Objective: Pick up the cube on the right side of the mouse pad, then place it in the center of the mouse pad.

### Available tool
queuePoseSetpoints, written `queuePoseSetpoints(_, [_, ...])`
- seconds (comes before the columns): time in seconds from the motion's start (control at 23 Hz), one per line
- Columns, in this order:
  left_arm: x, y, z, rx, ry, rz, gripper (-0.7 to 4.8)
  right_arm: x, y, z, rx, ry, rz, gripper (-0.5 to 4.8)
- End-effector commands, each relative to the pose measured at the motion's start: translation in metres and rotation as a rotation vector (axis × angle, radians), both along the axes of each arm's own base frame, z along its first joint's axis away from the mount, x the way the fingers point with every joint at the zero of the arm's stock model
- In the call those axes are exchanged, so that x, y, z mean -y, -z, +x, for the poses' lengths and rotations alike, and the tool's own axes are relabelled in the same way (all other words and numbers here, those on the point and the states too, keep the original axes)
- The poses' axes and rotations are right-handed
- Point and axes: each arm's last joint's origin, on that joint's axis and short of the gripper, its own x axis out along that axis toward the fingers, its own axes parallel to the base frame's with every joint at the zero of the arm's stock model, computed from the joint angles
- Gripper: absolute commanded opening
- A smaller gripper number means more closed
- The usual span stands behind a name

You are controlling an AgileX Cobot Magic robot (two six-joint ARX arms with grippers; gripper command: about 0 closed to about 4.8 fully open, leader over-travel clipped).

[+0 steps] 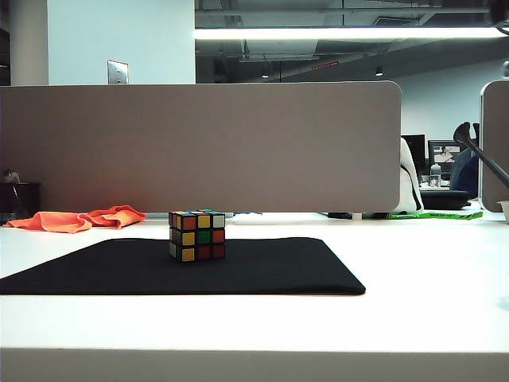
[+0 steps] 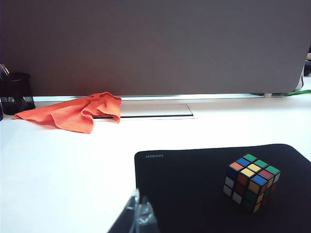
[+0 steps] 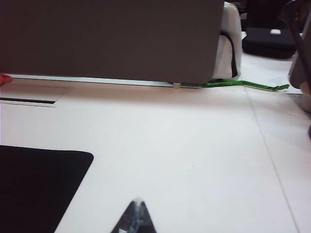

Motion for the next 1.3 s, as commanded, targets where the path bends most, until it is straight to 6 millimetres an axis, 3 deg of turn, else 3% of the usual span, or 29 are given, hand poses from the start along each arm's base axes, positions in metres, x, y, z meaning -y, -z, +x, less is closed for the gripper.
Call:
queuePoseSetpoints(0.04, [0.0, -0.002, 0.0, 0.017, -0.005, 0.006, -0.06, 0.004, 0.011, -0.016, 0.039, 0.017, -0.003, -0.06])
queuePoseSetpoints(0.43, [0.0, -0.003, 0.0, 0.02, -0.005, 0.021, -0.06, 0.012, 0.042, -0.056, 0.181, 0.071, 0.024, -0.06])
queuePoseSetpoints(0.7, [0.0, -0.003, 0.0, 0.02, -0.005, 0.021, -0.06, 0.015, 0.061, -0.072, 0.141, 0.073, -0.003, -0.06])
queuePoseSetpoints(1.3, [0.0, -0.002, 0.0, 0.022, -0.003, 0.039, -0.06, 0.025, 0.079, -0.072, 0.085, 0.115, -0.046, -0.06])
